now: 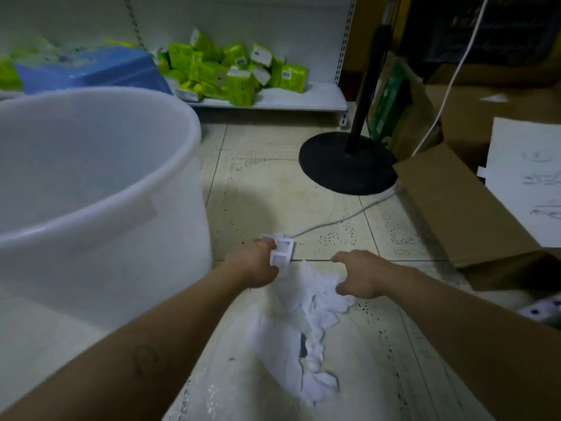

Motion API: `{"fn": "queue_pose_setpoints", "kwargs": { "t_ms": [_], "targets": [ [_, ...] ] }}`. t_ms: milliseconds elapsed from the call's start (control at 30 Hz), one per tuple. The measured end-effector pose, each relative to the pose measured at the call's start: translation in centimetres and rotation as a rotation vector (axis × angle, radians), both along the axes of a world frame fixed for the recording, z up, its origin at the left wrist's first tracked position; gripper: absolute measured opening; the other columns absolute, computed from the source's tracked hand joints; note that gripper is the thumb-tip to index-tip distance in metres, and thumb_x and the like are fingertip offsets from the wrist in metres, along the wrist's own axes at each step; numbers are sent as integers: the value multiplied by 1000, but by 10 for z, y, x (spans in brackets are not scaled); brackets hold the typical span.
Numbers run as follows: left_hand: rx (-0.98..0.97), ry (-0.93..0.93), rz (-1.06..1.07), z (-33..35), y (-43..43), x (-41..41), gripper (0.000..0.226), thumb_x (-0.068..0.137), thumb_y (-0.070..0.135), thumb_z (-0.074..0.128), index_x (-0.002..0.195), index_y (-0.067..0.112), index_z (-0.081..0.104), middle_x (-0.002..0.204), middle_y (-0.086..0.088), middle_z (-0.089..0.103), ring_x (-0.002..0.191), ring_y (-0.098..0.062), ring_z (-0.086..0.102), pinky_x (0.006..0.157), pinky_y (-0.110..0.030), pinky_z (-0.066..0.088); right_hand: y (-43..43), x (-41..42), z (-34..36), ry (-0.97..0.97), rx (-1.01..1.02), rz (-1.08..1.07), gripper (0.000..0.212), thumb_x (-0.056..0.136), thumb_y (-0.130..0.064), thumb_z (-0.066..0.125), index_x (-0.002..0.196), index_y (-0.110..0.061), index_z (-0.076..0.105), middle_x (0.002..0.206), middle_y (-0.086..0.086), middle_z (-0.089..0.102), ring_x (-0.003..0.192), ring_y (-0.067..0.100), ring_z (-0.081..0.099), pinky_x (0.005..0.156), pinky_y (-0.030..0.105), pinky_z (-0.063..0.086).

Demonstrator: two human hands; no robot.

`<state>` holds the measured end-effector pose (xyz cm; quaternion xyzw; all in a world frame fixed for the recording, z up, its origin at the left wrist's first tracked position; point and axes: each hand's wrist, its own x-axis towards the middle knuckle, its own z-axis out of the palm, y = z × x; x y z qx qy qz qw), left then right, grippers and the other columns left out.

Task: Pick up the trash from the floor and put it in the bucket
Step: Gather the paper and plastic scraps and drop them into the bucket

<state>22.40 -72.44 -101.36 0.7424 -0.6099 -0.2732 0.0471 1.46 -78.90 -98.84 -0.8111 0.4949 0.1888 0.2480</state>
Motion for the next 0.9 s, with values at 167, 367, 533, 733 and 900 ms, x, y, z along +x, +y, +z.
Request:
{"fn": "queue_pose_setpoints", "kwargs": {
  "t_ms": [167,367,533,733,900],
  "targets": [
    [10,-31,15,-60,-2,0,41,87,28,51,127,17,51,136,-10,51,118,-30,51,97,-41,45,8,8,-57,-52,74,-38,57,89,-30,58,141,-19,40,148,9,39,131,28,40,103,29,34],
    [97,-39,-82,-102,-13,-8,48,93,36,46,140,28,39,159,-10,12,144,-33,18,112,-52,28,12,26,-104,73,150,-107,59,89,-43,53,143,-38,31,160,15,-5,145,40,0,117,56,9],
    [84,-224,-221,-123,-17,0,42,96,41,32,134,26,43,150,-10,26,128,-35,35,100,-51,39,33,37,-129,62,78,-181,59,88,-40,49,142,-23,34,154,12,24,140,34,23,110,50,24],
    [-167,-137,-170,-135,4,-3,40,97,37,29,125,20,52,132,-5,56,108,-28,53,88,-40,46,49,26,-129,-125,-215,-326,41,89,-31,51,128,-17,56,128,4,61,118,23,54,103,38,40],
    [-284,-16,-79,-129,9,1,30,98,34,33,95,22,60,82,-4,68,65,-23,61,62,-34,52,50,25,-121,-376,-258,-430,21,88,-23,63,105,-15,72,99,3,74,81,12,65,77,23,52]
  ]
}}
